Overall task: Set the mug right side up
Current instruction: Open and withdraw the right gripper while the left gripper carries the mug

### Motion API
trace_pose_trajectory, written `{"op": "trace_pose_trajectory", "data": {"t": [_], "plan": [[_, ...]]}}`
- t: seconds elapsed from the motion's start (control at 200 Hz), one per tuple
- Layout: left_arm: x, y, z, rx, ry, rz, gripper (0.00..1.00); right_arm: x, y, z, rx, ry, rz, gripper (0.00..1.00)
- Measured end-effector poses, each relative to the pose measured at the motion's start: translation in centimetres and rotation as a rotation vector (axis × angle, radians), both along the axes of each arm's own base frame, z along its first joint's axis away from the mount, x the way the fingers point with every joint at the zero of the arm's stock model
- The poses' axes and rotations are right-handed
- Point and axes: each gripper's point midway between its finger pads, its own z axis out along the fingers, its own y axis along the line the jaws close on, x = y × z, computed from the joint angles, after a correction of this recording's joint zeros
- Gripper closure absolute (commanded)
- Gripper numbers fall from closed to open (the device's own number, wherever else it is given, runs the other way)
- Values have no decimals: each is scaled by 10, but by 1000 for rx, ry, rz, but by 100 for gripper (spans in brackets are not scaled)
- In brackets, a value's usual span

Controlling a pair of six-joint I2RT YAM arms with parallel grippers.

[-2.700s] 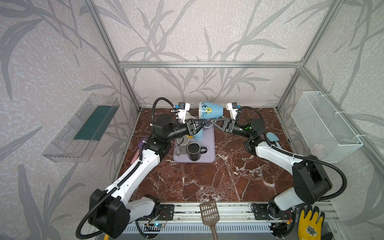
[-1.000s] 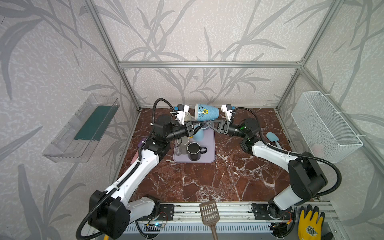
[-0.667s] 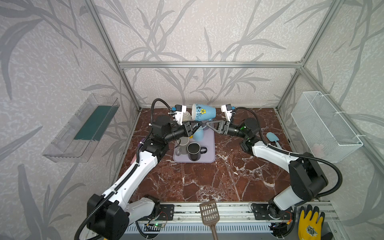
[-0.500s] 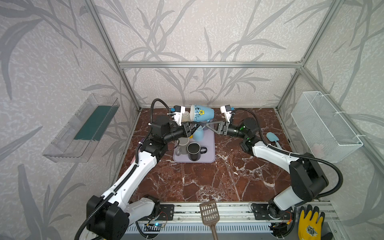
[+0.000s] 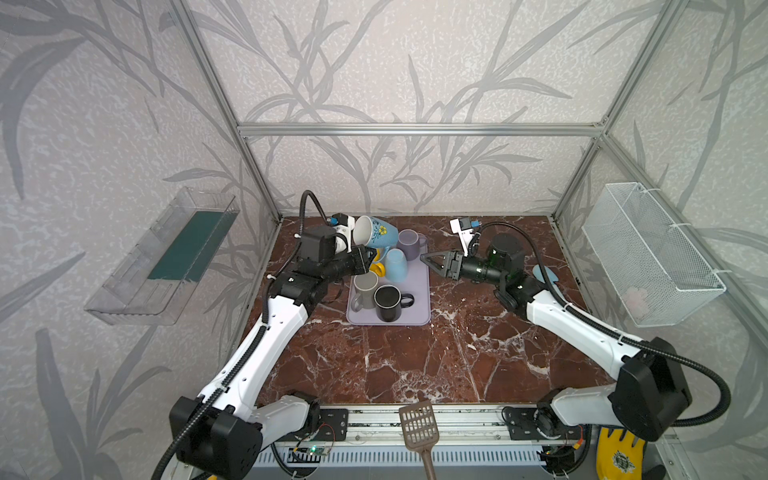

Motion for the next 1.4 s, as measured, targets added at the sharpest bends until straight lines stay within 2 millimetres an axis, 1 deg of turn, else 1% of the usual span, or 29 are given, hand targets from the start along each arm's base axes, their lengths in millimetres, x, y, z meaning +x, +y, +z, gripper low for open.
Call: {"op": "trace_pose_trajectory", "data": {"t": [0.15,0.28,0.415,0.515,0.74,0.875,1.025,1.235,1.399], "plan": [[4,21,-7,121,25,67,100,3,-6,-17,-75,16,-42,51],[7,44,-11,232,44,133,100,4,-10,-26,-106,29,-59,51],[12,67,-16,338,74,193,100,2,-13,-26,-118,28,-67,51],[20,81,-24,402,112,224,100,-1,-15,-24,-121,28,-70,50],[46,118,-58,498,239,283,100,-4,-18,-22,-127,28,-76,49],[66,133,-76,527,303,293,100,-6,-20,-23,-141,32,-79,47],[90,147,-95,566,353,309,100,-8,-23,-26,-157,43,-87,46],[115,163,-125,627,419,306,100,-12,-27,-28,-180,47,-92,45],[133,172,-141,639,448,295,100,-15,-30,-28,-195,45,-96,45]]}}
